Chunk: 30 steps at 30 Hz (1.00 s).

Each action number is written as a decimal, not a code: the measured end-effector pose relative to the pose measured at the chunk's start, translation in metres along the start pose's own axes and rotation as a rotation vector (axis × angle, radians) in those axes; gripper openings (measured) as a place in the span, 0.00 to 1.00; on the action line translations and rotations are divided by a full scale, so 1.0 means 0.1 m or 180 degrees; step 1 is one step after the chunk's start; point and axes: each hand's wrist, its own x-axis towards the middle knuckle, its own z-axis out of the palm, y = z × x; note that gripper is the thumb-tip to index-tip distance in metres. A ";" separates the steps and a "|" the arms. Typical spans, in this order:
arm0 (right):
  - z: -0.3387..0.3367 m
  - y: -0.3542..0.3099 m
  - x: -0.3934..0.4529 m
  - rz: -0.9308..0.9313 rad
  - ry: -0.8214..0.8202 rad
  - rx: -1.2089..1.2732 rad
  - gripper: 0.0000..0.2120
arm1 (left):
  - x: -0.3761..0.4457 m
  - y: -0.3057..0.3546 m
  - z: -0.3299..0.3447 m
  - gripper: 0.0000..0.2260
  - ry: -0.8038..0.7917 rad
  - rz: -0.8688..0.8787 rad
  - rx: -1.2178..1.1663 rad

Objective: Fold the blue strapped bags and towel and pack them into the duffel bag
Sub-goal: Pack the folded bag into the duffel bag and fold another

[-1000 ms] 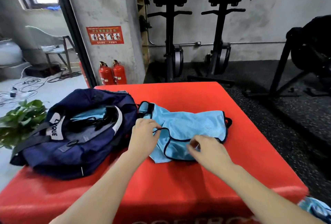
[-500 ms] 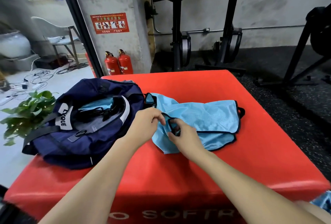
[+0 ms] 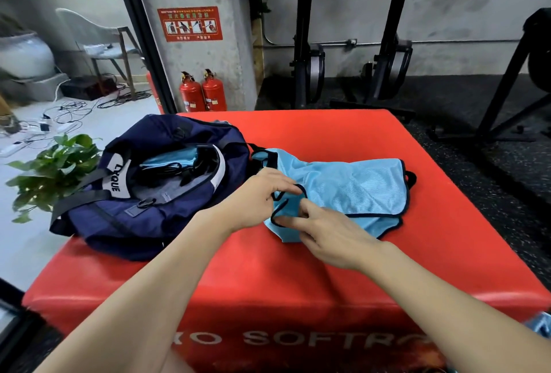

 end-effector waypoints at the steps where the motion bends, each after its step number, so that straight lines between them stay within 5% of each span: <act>1: -0.01 -0.01 -0.02 -0.0028 -0.0032 -0.0045 0.24 | -0.02 0.01 -0.01 0.36 -0.0074 -0.0009 -0.0013; 6: 0.00 0.06 -0.13 0.0110 0.0115 0.0041 0.20 | -0.17 0.02 0.03 0.30 -0.0792 -0.0092 0.0309; 11: 0.06 0.18 -0.21 0.0420 0.0622 0.0349 0.14 | -0.22 0.03 0.05 0.20 -0.0453 -0.0192 0.0125; 16: 0.07 0.15 -0.22 0.0627 0.0971 0.0537 0.09 | -0.20 0.09 0.13 0.24 -0.0526 0.0078 0.0818; 21: 0.13 0.17 -0.22 0.0620 0.1164 0.0407 0.07 | -0.20 0.14 0.23 0.07 -0.0101 0.0185 0.1127; 30: 0.23 0.07 -0.07 0.0370 0.1532 -0.0654 0.14 | -0.25 0.15 0.18 0.03 0.0891 0.0170 0.0379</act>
